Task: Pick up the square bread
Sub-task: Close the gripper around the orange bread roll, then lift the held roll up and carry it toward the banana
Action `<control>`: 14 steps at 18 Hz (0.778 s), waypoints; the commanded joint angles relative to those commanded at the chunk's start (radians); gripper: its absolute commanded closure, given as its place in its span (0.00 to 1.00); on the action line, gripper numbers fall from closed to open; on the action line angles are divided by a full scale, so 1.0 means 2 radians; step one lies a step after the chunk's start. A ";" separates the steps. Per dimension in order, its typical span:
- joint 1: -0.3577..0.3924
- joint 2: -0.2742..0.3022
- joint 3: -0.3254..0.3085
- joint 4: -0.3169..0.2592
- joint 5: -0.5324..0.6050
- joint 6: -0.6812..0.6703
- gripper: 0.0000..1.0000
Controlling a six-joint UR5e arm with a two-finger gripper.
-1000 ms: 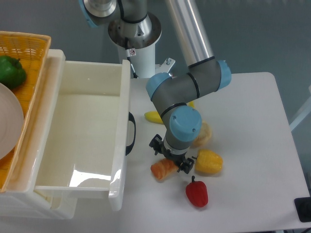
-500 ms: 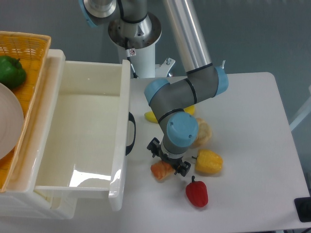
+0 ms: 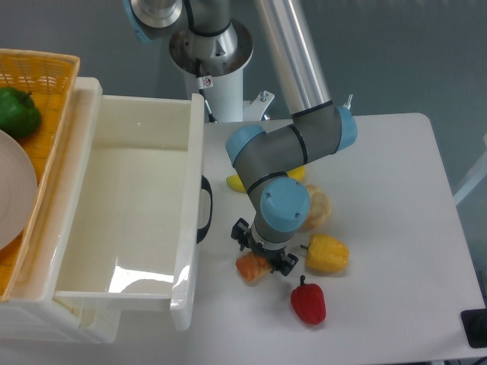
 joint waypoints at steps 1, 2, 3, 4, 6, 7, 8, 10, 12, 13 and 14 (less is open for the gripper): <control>0.000 0.000 0.000 0.000 0.000 -0.001 0.95; 0.000 0.001 0.002 0.000 0.000 -0.002 1.00; 0.000 0.001 0.002 0.000 0.000 -0.007 1.00; 0.000 0.000 0.005 -0.001 0.000 -0.011 1.00; 0.000 0.000 0.011 -0.003 0.000 -0.012 1.00; 0.000 0.003 0.012 -0.004 -0.001 -0.011 1.00; 0.000 0.006 0.012 -0.004 -0.001 -0.011 1.00; 0.004 0.018 0.013 -0.006 -0.003 -0.009 1.00; 0.010 0.031 0.013 -0.022 -0.011 -0.005 1.00; 0.015 0.038 0.013 -0.031 -0.015 -0.005 1.00; 0.018 0.044 0.013 -0.037 -0.018 -0.004 1.00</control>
